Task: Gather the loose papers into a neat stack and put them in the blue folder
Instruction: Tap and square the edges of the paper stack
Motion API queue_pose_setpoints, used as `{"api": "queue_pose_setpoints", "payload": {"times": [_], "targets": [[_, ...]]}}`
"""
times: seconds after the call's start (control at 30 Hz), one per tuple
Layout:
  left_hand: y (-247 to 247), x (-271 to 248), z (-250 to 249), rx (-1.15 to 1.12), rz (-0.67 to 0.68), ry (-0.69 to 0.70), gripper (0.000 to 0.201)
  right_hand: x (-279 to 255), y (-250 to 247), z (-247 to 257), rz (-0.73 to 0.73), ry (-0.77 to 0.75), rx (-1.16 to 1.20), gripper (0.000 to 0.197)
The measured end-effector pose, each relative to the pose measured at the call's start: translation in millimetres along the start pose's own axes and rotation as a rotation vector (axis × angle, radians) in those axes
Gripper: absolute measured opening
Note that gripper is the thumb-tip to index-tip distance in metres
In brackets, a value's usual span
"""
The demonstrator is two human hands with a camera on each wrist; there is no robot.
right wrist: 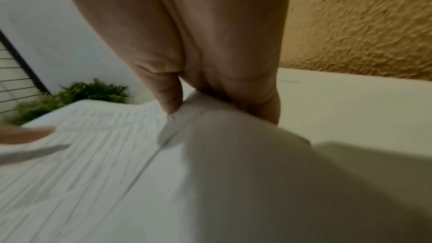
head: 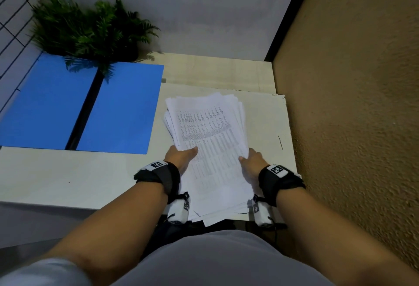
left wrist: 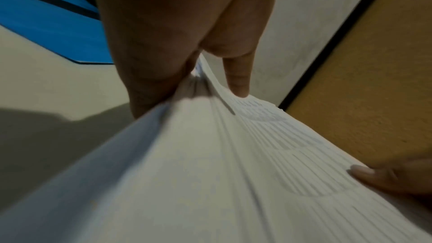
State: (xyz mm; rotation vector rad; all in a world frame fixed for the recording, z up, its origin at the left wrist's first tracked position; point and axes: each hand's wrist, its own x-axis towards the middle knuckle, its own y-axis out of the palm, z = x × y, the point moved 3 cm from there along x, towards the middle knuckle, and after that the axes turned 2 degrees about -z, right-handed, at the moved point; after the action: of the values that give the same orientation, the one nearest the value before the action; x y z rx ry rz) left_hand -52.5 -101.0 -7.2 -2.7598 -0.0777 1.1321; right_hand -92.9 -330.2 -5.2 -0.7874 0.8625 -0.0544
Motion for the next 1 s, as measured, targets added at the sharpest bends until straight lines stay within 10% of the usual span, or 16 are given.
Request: {"api": "queue_pose_setpoints", "payload": {"times": [0.23, 0.4, 0.7, 1.0], "targets": [[7.9, -25.6, -37.3, -0.039, 0.082, 0.283, 0.051, 1.1, -3.4, -19.0, 0.015, 0.017, 0.572, 0.087], [0.5, -62.4, -98.9, -0.141, 0.323, 0.478, 0.043, -31.8, -72.3, 22.4, 0.073, -0.315, 1.101, 0.060], [-27.5, -62.6, -181.2, -0.094, 0.116, 0.777, 0.043, -72.7, -126.7, 80.0, -0.298, -0.519, 1.098, 0.045], [-39.5, -58.9, -165.3, -0.170, 0.337, 0.706, 0.077, -87.2, -110.9, 81.3, -0.247, -0.586, 1.107, 0.071]]}}
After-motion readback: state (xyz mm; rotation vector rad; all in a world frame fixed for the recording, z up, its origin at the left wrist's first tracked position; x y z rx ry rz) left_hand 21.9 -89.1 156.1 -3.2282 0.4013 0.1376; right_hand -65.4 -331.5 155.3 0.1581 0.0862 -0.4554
